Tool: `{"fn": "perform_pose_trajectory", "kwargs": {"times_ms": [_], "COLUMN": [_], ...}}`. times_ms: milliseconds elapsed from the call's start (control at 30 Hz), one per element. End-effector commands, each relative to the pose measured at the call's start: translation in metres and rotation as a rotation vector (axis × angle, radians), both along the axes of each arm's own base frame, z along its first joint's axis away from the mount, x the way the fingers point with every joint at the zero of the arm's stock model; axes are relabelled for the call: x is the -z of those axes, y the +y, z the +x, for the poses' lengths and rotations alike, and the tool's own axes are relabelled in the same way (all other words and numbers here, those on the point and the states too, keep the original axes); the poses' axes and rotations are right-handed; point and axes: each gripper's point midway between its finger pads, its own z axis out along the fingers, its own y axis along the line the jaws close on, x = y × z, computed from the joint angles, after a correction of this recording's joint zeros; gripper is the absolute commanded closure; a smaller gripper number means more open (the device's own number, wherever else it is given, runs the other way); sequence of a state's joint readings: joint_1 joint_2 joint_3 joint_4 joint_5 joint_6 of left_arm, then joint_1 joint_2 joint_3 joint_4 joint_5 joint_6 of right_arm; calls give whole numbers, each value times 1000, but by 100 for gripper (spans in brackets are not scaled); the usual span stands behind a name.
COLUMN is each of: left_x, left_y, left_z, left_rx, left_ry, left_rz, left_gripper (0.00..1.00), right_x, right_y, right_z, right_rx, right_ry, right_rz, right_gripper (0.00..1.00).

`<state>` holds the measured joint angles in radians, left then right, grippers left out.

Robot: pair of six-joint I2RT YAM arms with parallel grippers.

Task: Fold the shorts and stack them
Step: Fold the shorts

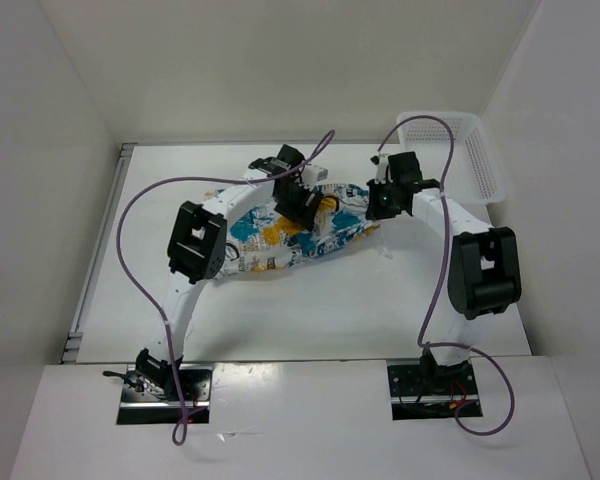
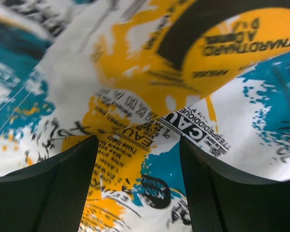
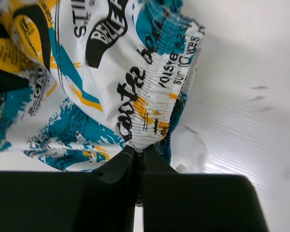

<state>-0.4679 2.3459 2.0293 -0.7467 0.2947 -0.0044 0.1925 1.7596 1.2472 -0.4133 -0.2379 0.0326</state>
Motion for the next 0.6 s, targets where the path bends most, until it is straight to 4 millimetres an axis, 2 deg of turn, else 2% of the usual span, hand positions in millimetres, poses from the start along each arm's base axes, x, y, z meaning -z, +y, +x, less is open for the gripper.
{"fn": "perform_pose_trajectory", "kwargs": {"times_ms": [0, 167, 200, 233, 300, 333, 367, 400, 433, 467, 500, 533, 567], "left_x": [3, -28, -45, -53, -81, -91, -113, -123, -128, -132, -131, -138, -126], "left_y": [-54, -103, -110, -111, -111, -101, -92, -82, -62, -44, -30, -14, 11], "left_z": [-9, -6, 2, 3, 6, 12, 16, 19, 26, 24, 25, 25, 30], "left_rx": [112, 209, 218, 219, 216, 195, 177, 161, 121, 85, 56, 24, -34], "left_ry": [-1, -57, -97, -108, -155, -171, -209, -221, -225, -224, -221, -233, -223], "left_rz": [-89, -214, -245, -251, -262, -259, -266, -269, -254, -223, -199, -177, -122], "left_gripper": [25, 25, 23, 19, 16, 15, 12, 12, 10, 10, 9, 9, 9], "right_x": [-71, -120, -128, -144, -157, -156, -156, -156, -156, -152, -158, -158, -158], "right_y": [-23, -28, -28, -28, -25, -25, -25, -24, -24, -24, -21, -21, -19], "right_z": [20, 25, 27, 32, 33, 32, 32, 31, 31, 32, 33, 33, 36], "right_rx": [13, -41, -50, -56, -88, -89, -89, -104, -104, -105, -113, -113, -119], "right_ry": [-187, -303, -319, -354, -381, -372, -372, -375, -375, -366, -378, -378, -380], "right_rz": [-45, -95, -103, -107, -109, -110, -110, -108, -108, -109, -99, -98, -92], "right_gripper": [100, 100, 100, 100, 100, 100, 100, 100, 100, 100, 100, 100, 100]}}
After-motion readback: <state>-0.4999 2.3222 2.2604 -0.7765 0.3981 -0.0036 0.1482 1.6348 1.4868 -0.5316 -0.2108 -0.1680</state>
